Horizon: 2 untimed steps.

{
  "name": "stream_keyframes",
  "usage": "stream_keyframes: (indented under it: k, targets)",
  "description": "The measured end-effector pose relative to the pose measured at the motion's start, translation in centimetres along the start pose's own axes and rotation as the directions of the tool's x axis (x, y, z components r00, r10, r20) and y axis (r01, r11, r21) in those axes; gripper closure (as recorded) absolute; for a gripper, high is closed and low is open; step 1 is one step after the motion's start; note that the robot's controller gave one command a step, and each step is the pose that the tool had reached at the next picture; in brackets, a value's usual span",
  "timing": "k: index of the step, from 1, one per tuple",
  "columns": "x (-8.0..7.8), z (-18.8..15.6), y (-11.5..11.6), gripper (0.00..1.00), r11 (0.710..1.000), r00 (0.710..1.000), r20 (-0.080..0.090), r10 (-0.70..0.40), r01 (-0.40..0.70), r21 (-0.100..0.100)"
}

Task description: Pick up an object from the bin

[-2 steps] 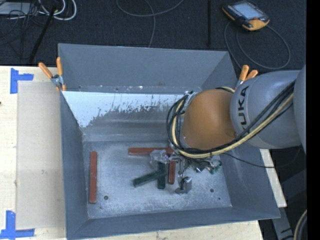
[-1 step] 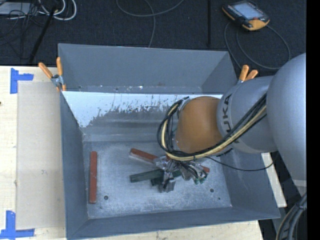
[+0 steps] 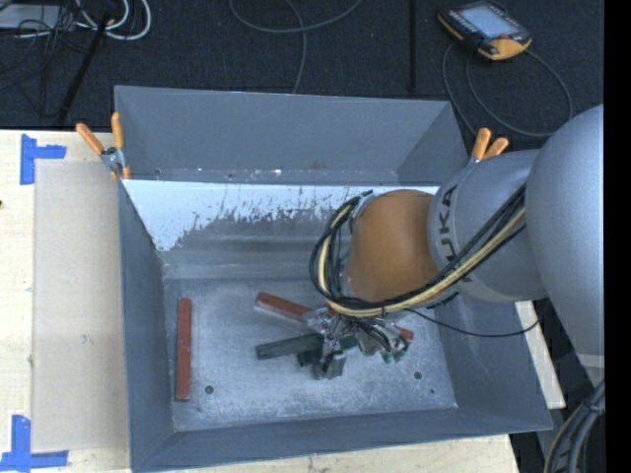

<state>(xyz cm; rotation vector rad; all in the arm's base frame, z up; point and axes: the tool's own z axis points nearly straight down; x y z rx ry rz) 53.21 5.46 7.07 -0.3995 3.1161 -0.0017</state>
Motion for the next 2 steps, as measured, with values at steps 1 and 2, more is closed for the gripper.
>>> stream_keyframes:
  k: [1,2]
  targets:
    - [0.0,-0.1,-0.01,1.0,1.0,1.0,0.0,0.0,0.0,0.0]
    - [0.01,-0.27,0.03,1.0,1.0,1.0,0.0,-0.001,0.001,-0.001]
